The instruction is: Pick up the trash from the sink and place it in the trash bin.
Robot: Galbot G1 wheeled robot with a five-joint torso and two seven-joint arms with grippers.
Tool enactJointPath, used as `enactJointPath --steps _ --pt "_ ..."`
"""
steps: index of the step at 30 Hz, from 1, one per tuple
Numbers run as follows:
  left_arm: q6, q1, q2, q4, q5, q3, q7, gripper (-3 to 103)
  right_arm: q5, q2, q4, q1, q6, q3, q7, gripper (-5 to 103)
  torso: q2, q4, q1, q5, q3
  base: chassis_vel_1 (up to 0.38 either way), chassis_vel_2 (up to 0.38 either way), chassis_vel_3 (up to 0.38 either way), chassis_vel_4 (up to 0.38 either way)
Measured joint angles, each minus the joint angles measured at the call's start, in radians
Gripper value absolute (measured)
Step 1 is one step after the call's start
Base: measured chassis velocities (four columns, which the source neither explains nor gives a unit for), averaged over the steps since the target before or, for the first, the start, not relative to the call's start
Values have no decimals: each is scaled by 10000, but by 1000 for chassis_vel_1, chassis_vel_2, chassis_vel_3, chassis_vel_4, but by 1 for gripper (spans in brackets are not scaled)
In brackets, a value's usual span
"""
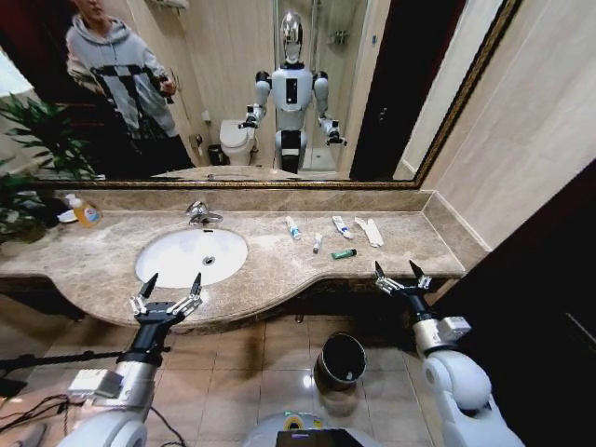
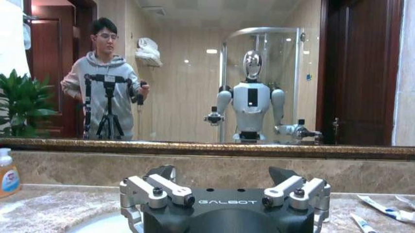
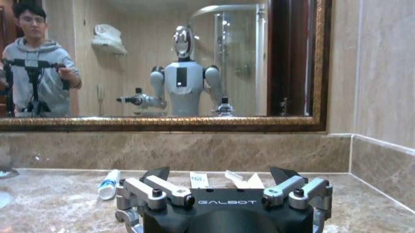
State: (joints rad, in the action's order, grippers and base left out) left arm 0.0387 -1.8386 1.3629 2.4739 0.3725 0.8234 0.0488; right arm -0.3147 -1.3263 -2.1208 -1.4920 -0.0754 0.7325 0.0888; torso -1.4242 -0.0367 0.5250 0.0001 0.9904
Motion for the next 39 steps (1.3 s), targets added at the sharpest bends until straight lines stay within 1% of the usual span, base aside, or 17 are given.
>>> enactJointPath --steps 1,2,4,5,7,9,11,13,15,17,21,22,28,34,37,39 --pt "0 0 0 0 0 0 0 100 0 65 93 105 -29 -35 -3 100 0 0 0 1 0 0 0 0 0" --pt "0 0 0 0 0 0 -1 100 -1 314 419 490 -159 -127 -37 100 0 0 0 0 0 0 0 0 0" --pt "0 0 0 0 0 0 0 100 -10 554 720 852 -268 -227 -86 100 0 -1 1 1 0 0 0 0 0" --pt "0 0 0 0 0 0 0 100 -10 554 720 852 -268 -227 -86 100 0 -1 1 1 0 0 0 0 0" --pt "0 0 0 0 0 0 0 100 -21 984 1360 1546 -432 -508 -157 100 0 0 1 0 0 0 0 0 0" --pt "0 0 0 0 0 -1 0 100 -21 1062 1534 1729 -445 -589 -163 100 0 0 0 0 0 0 0 0 0" --pt "0 0 0 0 0 0 0 100 -74 1302 2320 2551 -491 -966 -270 100 0 -2 1 1 1 0 0 0 0" --pt "0 0 0 0 0 0 -1 100 -81 1326 2477 2713 -496 -1029 -288 100 0 -2 1 0 1 0 0 0 0" --pt "0 0 0 0 0 0 0 100 -90 1404 3398 3613 -500 -1337 -318 100 0 -1 1 -3 1 0 0 0 0" --pt "0 0 0 0 0 0 0 100 -90 1411 3682 3873 -502 -1423 -331 100 0 0 1 0 1 0 0 0 0" --pt "0 0 0 0 0 0 0 100 -72 1381 5044 4972 -499 -1760 -413 100 1 -1 1 -1 1 0 0 0 0" --pt "0 0 0 0 0 0 0 100 -72 1381 5044 4972 -499 -1760 -413 100 1 -1 1 -1 1 0 0 0 0" --pt "0 0 0 0 0 0 0 100 47 1186 6696 6198 -331 -2032 -490 100 1 -1 1 0 1 0 0 0 0" --pt "0 0 0 0 0 0 0 100 220 1137 7731 6955 -187 -2130 -469 100 1 -1 1 -1 0 0 0 0 0" --pt "0 0 0 0 0 0 0 100 349 1110 7970 7127 -362 -2138 -554 100 1 -2 1 -1 0 0 0 0 0" --pt "0 0 0 0 0 0 0 100 368 1103 8145 7226 -635 -2141 -646 100 1 0 1 -1 0 0 0 0 0"
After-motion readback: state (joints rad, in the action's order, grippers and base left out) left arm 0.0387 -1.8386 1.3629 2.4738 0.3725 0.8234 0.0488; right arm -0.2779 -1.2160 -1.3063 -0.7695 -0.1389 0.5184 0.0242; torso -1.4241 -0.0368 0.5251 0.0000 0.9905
